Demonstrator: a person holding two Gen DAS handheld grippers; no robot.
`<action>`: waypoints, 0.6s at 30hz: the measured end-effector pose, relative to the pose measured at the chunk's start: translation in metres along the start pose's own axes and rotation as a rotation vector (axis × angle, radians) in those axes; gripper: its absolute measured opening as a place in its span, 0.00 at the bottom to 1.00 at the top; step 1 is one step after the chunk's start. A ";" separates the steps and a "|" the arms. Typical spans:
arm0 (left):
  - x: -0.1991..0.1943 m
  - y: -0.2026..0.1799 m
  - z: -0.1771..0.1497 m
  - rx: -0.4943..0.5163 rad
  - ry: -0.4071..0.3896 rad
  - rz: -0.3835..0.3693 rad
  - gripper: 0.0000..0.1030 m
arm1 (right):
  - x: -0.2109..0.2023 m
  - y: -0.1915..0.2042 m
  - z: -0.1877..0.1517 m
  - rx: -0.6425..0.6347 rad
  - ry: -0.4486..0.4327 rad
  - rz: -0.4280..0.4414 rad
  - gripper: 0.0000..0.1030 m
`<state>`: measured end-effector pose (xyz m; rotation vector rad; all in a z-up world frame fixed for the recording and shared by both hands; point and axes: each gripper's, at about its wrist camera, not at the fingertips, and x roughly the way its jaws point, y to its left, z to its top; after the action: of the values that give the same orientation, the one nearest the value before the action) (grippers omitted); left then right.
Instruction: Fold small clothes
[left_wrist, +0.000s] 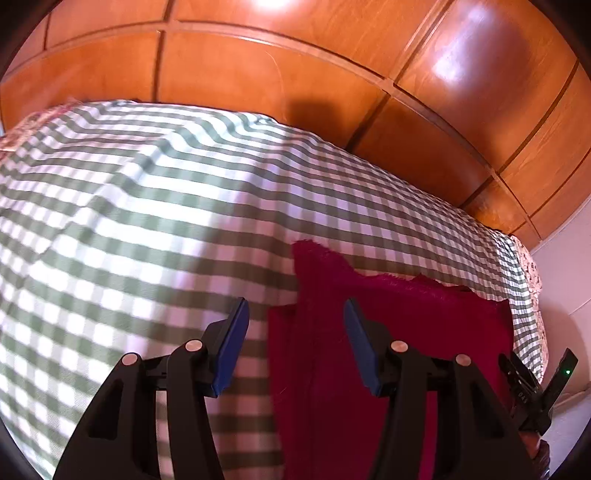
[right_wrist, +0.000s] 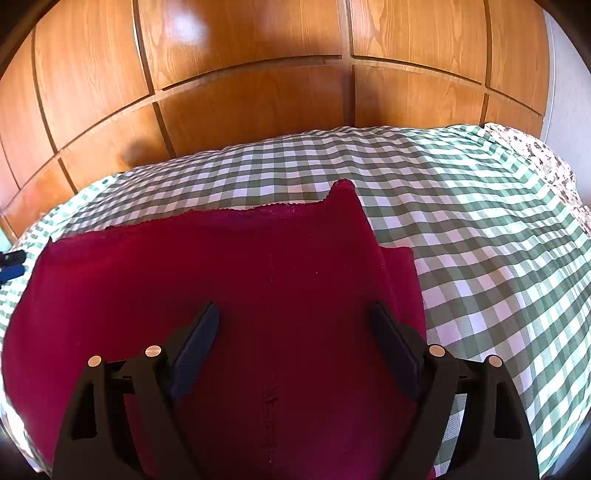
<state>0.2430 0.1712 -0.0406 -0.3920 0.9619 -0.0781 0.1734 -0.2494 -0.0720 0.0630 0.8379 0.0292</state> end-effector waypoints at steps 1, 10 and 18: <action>0.008 -0.003 0.002 0.005 0.017 -0.004 0.51 | 0.000 0.000 0.000 0.001 0.000 0.000 0.81; 0.008 -0.024 0.003 0.025 -0.080 -0.015 0.06 | 0.000 -0.001 0.001 0.006 0.006 0.010 0.81; 0.040 -0.025 -0.011 0.000 -0.023 0.153 0.20 | -0.004 0.002 0.008 -0.030 0.035 0.006 0.75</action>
<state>0.2602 0.1355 -0.0685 -0.3173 0.9663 0.0655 0.1765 -0.2476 -0.0637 0.0370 0.8721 0.0484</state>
